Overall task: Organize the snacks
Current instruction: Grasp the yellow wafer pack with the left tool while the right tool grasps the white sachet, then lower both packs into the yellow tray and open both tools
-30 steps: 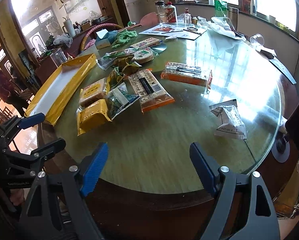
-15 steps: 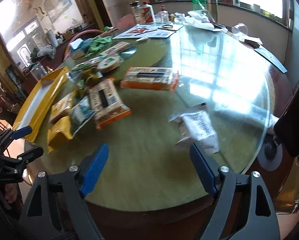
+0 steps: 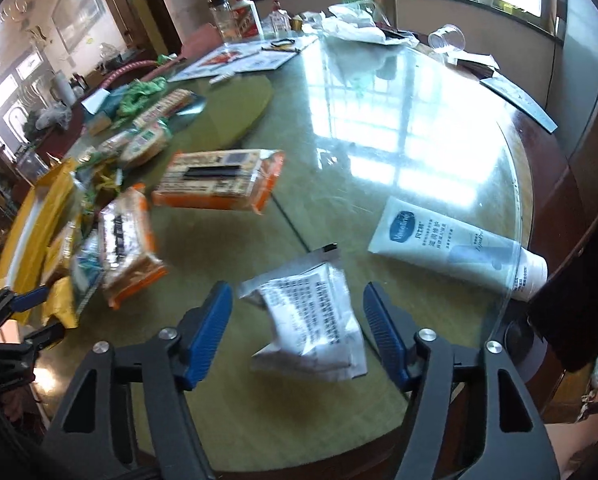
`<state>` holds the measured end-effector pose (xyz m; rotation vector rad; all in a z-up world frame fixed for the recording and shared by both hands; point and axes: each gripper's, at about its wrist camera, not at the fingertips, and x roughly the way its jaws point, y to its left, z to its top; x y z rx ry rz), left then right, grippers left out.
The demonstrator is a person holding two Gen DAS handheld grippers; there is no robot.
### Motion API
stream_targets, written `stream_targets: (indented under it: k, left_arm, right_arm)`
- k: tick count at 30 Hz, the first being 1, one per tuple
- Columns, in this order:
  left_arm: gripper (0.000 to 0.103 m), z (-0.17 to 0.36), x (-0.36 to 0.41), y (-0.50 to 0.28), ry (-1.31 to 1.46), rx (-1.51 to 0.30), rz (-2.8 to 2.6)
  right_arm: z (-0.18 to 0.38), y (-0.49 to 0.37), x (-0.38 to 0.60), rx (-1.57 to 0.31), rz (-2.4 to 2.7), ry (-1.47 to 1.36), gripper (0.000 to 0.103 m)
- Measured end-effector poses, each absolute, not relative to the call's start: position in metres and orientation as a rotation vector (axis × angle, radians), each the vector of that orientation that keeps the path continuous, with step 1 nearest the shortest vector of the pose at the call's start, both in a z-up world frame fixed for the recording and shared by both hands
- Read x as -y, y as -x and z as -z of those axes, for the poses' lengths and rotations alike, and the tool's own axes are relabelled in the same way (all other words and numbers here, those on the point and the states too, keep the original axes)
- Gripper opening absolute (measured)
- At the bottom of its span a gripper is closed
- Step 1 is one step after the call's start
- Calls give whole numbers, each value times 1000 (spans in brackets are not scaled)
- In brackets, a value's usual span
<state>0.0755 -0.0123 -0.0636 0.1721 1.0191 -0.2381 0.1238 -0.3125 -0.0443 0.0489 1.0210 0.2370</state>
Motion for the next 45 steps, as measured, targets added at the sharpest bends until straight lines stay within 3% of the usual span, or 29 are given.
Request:
stream_targets:
  k: [6, 8, 10, 12, 16, 25, 35, 45]
  left_arm:
    - [54, 62, 9, -61, -83, -1058, 264]
    - [60, 62, 11, -61, -87, -1062, 264]
    - [60, 65, 11, -66, -81, -1069, 250]
    - [59, 67, 8, -70, -56, -1074, 245]
    - [46, 69, 7, -69, -30, -1058, 229]
    - [43, 64, 0, -48, 46, -987, 212]
    - [43, 20, -36, -28, 172, -876, 218]
    - [43, -5, -165, -20, 344, -776, -84]
  right_arm:
    - [60, -119, 305, -1049, -229, -19, 63]
    - [60, -113, 298, -1040, -217, 16, 58]
    - [59, -109, 292, -1036, -222, 22, 51]
    - [59, -105, 284, -1037, -236, 36, 50]
    - [60, -101, 273, -1035, -239, 51, 44]
    - [56, -81, 260, -1027, -263, 57, 28]
    - [9, -43, 207, -923, -489, 6, 27]
    - [-13, -37, 58, -895, -809, 84, 27]
